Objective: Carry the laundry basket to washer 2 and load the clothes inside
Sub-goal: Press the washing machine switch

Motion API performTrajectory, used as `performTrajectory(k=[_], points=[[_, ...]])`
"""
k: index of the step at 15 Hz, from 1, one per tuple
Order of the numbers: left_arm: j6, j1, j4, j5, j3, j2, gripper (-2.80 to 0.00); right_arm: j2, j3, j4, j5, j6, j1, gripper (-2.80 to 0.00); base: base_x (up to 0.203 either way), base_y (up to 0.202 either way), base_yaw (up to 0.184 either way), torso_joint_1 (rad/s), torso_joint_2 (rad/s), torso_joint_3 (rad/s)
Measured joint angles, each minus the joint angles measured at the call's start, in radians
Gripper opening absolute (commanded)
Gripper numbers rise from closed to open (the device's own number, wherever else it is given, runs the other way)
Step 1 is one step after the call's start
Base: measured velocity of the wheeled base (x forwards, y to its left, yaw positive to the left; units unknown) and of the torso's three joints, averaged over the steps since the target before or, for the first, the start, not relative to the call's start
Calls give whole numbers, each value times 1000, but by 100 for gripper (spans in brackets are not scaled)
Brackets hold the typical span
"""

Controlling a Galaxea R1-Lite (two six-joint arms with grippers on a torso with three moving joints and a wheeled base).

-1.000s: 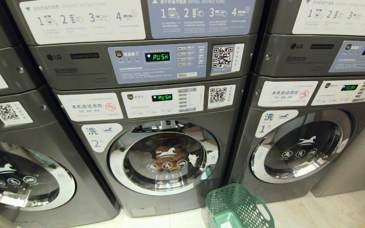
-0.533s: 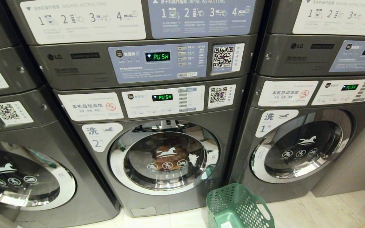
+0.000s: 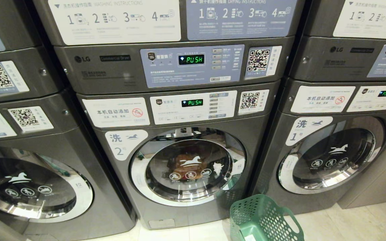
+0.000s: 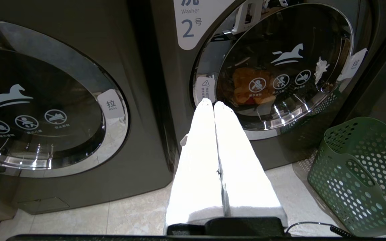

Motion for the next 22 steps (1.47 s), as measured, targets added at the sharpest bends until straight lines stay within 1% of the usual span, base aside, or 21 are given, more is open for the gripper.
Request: performTrajectory(k=[13,15,17,18,20,22], points=[[1,0,0,-1,0,0,-280,0,0,0,1,-8,0,-280,0,0,0,0,0,0],[2,0,1,-2,0,0,-280,0,0,1,11,-59,0,-280,0,0,0,0,0,0],[2,0,1,-2,0,0,-280,0,-1,2,40,-161,0,-280,0,0,0,0,0,0],[4,0,1,-2,0,0,-280,0,-2,1,43,-195,0,-280,0,0,0,0,0,0],[7,0,1,-2,0,0,-280,0,-9,5,49,-213,0,-280,0,0,0,0,0,0],[7,0,2,-2,0,0,-280,1,-67,17,72,-218,0,-280,0,0,0,0,0,0]])
